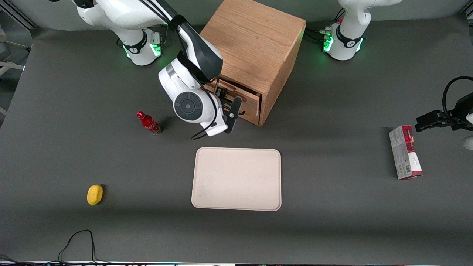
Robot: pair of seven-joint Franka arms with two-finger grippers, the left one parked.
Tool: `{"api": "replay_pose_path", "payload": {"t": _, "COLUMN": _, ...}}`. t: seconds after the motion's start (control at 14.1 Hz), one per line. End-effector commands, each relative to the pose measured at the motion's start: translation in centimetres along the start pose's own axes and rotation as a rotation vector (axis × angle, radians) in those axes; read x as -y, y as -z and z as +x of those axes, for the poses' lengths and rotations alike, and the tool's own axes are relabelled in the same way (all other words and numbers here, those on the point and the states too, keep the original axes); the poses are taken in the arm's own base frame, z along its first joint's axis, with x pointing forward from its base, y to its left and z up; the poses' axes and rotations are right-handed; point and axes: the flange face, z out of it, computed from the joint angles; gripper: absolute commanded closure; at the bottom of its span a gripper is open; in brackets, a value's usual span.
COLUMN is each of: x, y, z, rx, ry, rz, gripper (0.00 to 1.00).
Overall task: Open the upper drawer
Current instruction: 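Pull the handle outward with the right gripper, sliding the drawer open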
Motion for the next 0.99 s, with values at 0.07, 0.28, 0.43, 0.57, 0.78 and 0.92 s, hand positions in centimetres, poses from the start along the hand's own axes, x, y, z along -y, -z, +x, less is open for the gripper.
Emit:
{"api": "replay_pose_path", "payload": {"t": 0.07, "x": -1.7, "y": 0.9, "z": -0.5, "rx": -0.026, "ry": -0.005, "rz": -0.005, "gripper": 0.0}}
{"api": "replay_pose_path", "payload": {"t": 0.28, "x": -2.7, "y": 1.5, "z": -0.8, "rx": -0.036, "ry": -0.02, "rz": -0.01, "gripper": 0.0}}
{"api": "replay_pose_path", "payload": {"t": 0.43, "x": -3.2, "y": 1.8, "z": -0.9, "rx": -0.042, "ry": -0.023, "rz": -0.014, "gripper": 0.0}}
{"api": "replay_pose_path", "payload": {"t": 0.57, "x": -3.8, "y": 2.8, "z": -1.2, "rx": -0.061, "ry": -0.026, "rz": -0.021, "gripper": 0.0}}
{"api": "replay_pose_path", "payload": {"t": 0.78, "x": -4.9, "y": 3.8, "z": -1.8, "rx": -0.077, "ry": -0.044, "rz": -0.027, "gripper": 0.0}}
{"api": "replay_pose_path", "payload": {"t": 0.92, "x": -5.2, "y": 3.7, "z": -1.8, "rx": -0.076, "ry": -0.043, "rz": -0.028, "gripper": 0.0}}
